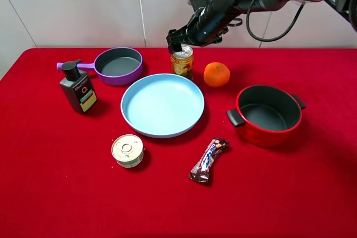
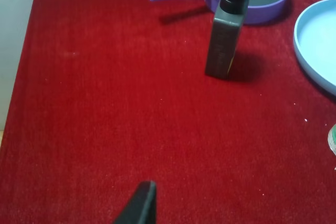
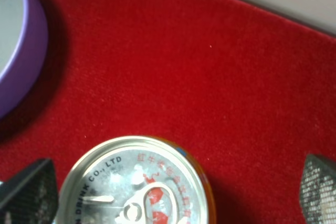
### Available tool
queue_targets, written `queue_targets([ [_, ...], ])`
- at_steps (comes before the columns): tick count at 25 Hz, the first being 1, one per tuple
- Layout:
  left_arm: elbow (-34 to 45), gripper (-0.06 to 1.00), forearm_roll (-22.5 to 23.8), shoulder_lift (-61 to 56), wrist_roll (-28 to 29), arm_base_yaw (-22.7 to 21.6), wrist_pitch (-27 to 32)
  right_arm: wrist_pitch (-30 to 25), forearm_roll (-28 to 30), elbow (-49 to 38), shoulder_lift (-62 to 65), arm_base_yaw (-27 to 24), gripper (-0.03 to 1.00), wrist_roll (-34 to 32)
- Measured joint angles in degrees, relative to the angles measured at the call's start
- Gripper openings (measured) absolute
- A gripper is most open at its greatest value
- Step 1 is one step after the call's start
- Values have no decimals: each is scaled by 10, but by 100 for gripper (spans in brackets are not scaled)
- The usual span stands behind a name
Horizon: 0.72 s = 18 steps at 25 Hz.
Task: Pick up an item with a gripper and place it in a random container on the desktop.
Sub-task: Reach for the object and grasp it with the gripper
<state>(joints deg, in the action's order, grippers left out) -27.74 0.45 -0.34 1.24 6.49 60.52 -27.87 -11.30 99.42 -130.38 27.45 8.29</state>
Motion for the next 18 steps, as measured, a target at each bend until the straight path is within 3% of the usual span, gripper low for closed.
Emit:
queue_targets([
  [18,0,99,0,0,0,0,0,-10,-3,1,-27,0,69,0],
])
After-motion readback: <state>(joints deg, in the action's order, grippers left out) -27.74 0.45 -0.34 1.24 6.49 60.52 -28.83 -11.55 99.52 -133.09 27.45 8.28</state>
